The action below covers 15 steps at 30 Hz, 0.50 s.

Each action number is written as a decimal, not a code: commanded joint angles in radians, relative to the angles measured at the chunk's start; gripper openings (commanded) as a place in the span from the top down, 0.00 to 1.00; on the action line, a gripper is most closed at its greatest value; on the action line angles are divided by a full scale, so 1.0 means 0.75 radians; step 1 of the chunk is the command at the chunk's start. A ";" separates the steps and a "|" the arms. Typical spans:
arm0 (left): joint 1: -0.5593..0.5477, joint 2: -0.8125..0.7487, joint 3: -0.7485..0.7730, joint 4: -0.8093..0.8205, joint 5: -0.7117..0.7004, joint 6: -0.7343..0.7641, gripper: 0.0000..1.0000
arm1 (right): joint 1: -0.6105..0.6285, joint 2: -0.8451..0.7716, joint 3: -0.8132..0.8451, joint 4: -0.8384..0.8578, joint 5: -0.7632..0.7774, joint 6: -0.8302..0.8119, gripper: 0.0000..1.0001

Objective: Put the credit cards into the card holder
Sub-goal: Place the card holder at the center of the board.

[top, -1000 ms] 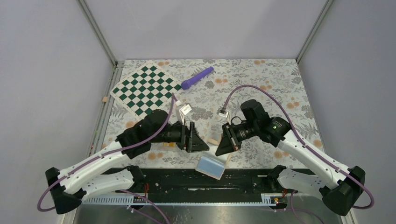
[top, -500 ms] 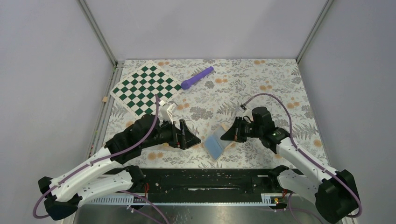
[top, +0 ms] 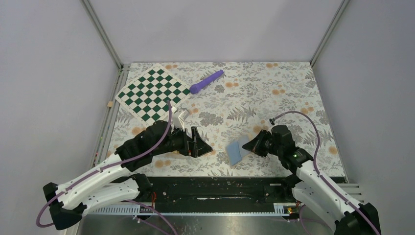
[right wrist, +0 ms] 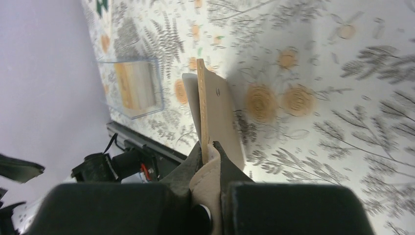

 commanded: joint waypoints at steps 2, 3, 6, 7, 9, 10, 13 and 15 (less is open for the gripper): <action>-0.001 -0.016 -0.035 0.115 0.015 -0.020 0.14 | -0.003 -0.110 -0.070 -0.196 0.142 0.077 0.98; -0.002 -0.014 -0.034 0.115 0.016 -0.020 0.14 | -0.003 -0.123 -0.081 -0.211 0.128 0.084 0.89; -0.001 -0.011 -0.033 0.108 0.019 -0.017 0.14 | -0.003 -0.171 -0.083 -0.288 0.090 0.096 0.73; -0.001 -0.011 -0.033 0.106 0.018 -0.018 0.14 | -0.003 -0.192 -0.077 -0.338 0.086 0.096 0.65; -0.002 -0.015 -0.038 0.102 0.009 -0.021 0.13 | -0.003 -0.240 -0.068 -0.426 0.107 0.095 0.42; -0.002 -0.015 -0.040 0.096 0.000 -0.023 0.13 | -0.004 -0.264 -0.061 -0.477 0.128 0.090 0.33; -0.001 -0.015 -0.039 0.063 -0.019 -0.026 0.12 | -0.003 -0.330 -0.027 -0.606 0.202 0.051 0.17; -0.001 -0.017 -0.041 0.043 -0.031 -0.032 0.11 | -0.003 -0.350 0.012 -0.677 0.254 -0.010 0.12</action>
